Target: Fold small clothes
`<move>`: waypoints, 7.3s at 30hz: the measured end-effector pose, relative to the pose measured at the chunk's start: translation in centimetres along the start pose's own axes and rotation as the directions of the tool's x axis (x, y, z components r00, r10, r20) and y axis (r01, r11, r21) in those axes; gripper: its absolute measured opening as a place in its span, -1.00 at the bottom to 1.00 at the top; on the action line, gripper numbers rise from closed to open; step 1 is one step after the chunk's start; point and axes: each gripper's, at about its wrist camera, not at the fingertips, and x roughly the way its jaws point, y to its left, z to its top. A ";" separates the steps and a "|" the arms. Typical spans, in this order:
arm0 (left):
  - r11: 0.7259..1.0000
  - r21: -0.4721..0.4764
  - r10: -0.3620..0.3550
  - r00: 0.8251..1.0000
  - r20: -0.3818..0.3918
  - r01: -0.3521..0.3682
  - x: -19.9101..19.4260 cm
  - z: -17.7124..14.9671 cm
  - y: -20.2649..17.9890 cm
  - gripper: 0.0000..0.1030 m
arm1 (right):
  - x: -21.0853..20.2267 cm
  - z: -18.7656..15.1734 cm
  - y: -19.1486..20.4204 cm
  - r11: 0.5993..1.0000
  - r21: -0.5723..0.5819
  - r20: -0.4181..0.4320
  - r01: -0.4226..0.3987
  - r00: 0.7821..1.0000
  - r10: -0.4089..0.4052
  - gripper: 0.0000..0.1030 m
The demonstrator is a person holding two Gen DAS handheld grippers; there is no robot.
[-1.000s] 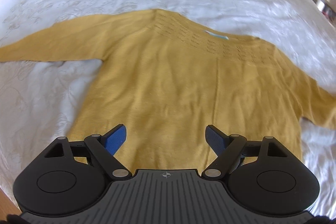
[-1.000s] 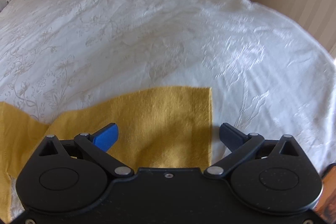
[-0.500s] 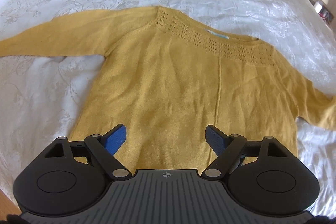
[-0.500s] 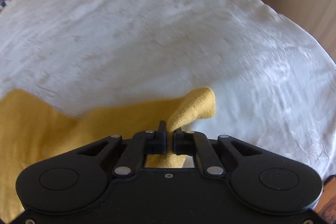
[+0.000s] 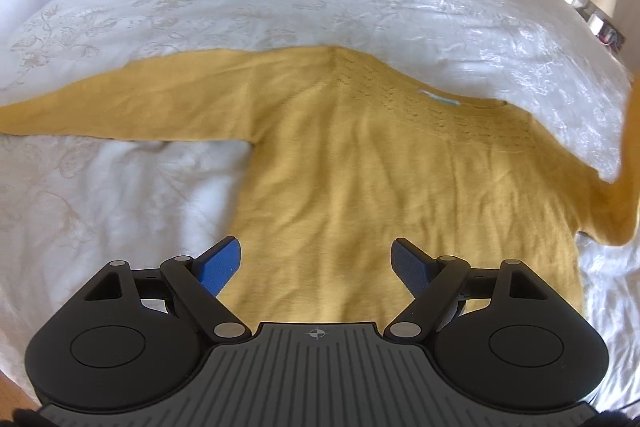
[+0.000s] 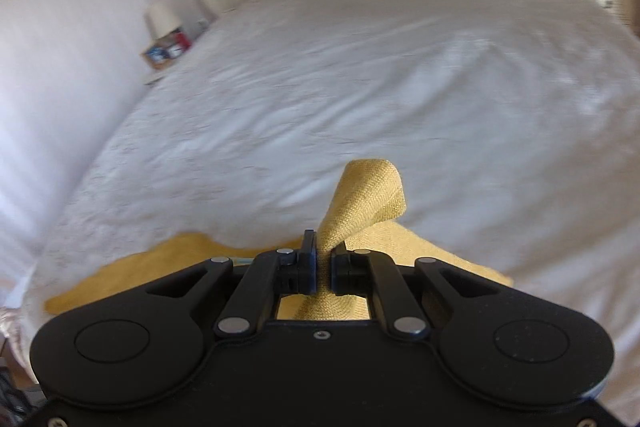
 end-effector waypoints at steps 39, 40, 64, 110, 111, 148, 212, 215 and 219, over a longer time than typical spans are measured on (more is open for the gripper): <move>0.914 0.321 -0.221 0.967 -0.123 0.250 11.0 7.8 -7.4 0.63 | 11.1 -18.5 4.4 0.982 -0.108 -0.384 0.153 0.905 -0.183 1.00; 0.909 0.343 -0.203 0.970 -0.130 0.236 11.5 7.9 -7.8 0.63 | 11.4 -18.6 4.5 0.982 -0.113 -0.389 0.151 0.903 -0.183 1.00; 0.958 0.190 -0.187 0.971 -0.147 0.213 13.8 9.8 -2.7 0.63 | 12.0 -18.7 3.5 0.987 -0.086 -0.398 0.135 0.904 -0.159 1.00; 0.983 0.173 0.057 0.998 0.010 -0.058 14.1 12.9 1.7 -0.93 | 8.3 -11.0 -6.1 0.949 0.099 -0.169 0.300 0.945 -0.281 0.99; 0.983 0.176 0.057 0.998 0.003 -0.057 14.4 13.0 1.7 -0.93 | 8.7 -10.7 -6.4 0.946 0.099 -0.172 0.309 0.942 -0.289 0.99; 0.996 0.087 0.006 0.989 -0.149 0.007 11.4 7.7 3.9 0.67 | 11.9 -6.1 -7.2 0.892 0.029 -0.164 0.451 0.883 -0.440 0.99; 0.985 -0.137 0.094 0.993 -0.073 -0.103 -0.2 -6.4 11.2 0.88 | -5.6 -25.7 -0.3 0.985 -0.016 -0.337 0.172 0.926 -0.167 0.72; 0.981 -0.161 0.104 0.993 -0.050 -0.111 0.1 -4.8 13.3 0.88 | -4.9 -23.9 1.9 0.984 -0.053 -0.293 0.168 0.940 -0.176 0.76; 0.973 -0.196 0.118 0.992 -0.034 -0.123 0.5 -2.5 16.8 0.88 | -3.0 -23.2 5.6 0.987 -0.068 -0.253 0.145 0.955 -0.158 0.93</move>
